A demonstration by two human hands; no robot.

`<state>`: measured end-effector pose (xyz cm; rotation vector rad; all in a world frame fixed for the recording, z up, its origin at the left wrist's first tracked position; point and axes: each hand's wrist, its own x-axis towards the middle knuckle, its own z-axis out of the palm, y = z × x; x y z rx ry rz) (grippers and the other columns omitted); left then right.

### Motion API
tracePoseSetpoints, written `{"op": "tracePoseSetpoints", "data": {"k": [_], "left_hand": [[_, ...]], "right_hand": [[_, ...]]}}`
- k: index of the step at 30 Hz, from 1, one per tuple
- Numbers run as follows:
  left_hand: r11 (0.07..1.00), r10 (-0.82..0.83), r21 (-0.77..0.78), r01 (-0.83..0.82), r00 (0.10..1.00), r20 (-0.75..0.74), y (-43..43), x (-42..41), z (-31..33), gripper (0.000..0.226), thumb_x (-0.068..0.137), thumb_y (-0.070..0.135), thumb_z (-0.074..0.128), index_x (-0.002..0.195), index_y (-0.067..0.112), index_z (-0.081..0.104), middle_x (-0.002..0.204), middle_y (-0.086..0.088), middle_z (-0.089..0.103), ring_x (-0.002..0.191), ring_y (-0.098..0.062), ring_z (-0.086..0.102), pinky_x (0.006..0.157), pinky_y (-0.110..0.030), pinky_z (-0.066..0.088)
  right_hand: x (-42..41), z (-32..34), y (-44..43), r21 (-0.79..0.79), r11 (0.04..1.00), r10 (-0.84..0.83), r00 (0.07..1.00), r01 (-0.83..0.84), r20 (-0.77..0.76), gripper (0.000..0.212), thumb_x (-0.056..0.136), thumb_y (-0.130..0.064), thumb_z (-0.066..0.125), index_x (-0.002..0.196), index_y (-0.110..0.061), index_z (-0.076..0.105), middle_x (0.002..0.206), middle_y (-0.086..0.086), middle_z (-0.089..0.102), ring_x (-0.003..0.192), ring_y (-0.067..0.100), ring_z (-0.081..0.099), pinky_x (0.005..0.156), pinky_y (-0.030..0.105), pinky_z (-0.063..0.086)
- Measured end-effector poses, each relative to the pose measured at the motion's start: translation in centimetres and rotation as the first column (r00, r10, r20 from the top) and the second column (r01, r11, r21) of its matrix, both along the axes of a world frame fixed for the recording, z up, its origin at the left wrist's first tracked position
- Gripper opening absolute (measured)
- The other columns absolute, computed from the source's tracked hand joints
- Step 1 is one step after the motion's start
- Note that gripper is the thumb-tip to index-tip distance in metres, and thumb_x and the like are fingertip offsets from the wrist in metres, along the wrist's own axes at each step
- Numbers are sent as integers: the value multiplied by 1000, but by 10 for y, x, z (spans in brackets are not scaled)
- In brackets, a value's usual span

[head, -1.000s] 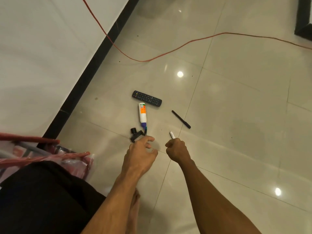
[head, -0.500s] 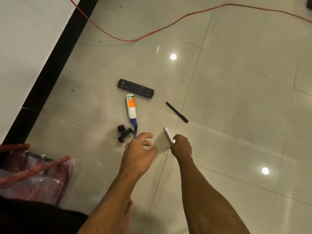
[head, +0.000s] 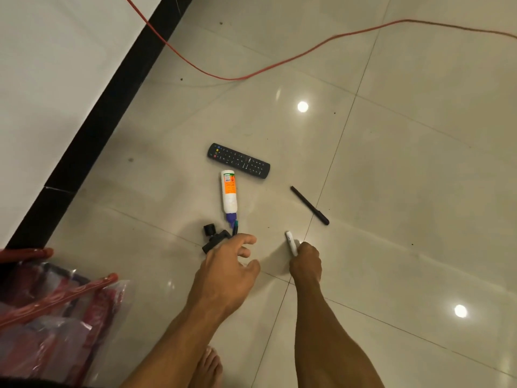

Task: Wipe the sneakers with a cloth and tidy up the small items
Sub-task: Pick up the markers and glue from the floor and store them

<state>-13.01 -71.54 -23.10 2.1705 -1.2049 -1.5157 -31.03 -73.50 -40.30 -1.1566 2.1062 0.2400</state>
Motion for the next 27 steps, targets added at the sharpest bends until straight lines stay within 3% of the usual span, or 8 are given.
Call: {"op": "tracePoseSetpoints", "data": {"k": [4,7,8,11,15,18,24,27], "left_hand": [[995,98,21,-98,995,-22,-7,4,-4,36,91,23,66,126,29,59,114,6,64,93,-7,61,83,-27,53],[986,162,38,-160,986,-28,-12,11,-7,33,91,23,66,123,25,63,114,4,67,99,-9,63,81,-21,47],[983,183,33,-183,983,-22,-13,15,-6,31,91,23,66,122,23,64,113,4,67,102,-9,63,82,-21,46],[971,239,4,-239,971,22,-15,22,-2,26,96,21,58,122,19,65,115,5,67,108,-13,61,89,-23,45],[950,311,-23,-311,950,24,-17,29,3,17,99,25,52,105,23,67,98,3,70,91,-19,66,85,-33,53],[936,352,-6,-352,936,-34,-18,33,6,13,98,25,55,101,21,68,89,2,71,84,-20,69,81,-40,58],[910,413,-33,-413,910,11,-17,41,7,9,97,14,57,91,19,61,80,1,68,76,-22,69,77,-42,59],[890,454,-57,-453,891,17,-18,41,9,6,98,17,56,93,18,60,84,-3,70,74,-23,68,78,-45,58]], "right_hand": [[12,8,-19,17,962,-266,926,272,268,10,82,3,62,91,1,63,91,14,63,72,24,61,60,30,54],[20,35,-41,245,883,-459,633,400,624,20,77,6,73,94,8,65,91,22,69,72,29,69,65,40,61],[24,47,-48,307,888,-457,568,344,685,24,77,6,74,99,10,65,90,21,71,71,28,69,67,41,61],[37,77,-63,364,926,-363,509,102,781,30,78,3,74,107,7,66,88,14,73,76,24,71,73,39,60],[57,106,-67,323,946,-280,413,-37,867,31,74,3,77,103,6,68,96,20,72,89,33,70,80,42,58],[75,118,-62,244,968,-201,393,-61,897,30,74,5,76,104,7,68,99,26,70,92,40,69,85,48,57],[83,123,-50,198,975,-149,356,-104,923,27,78,2,76,104,-4,73,98,21,72,88,32,72,81,38,58],[78,94,-44,233,972,-214,548,37,809,27,79,2,75,106,3,69,90,19,73,80,28,72,80,42,59]]}}
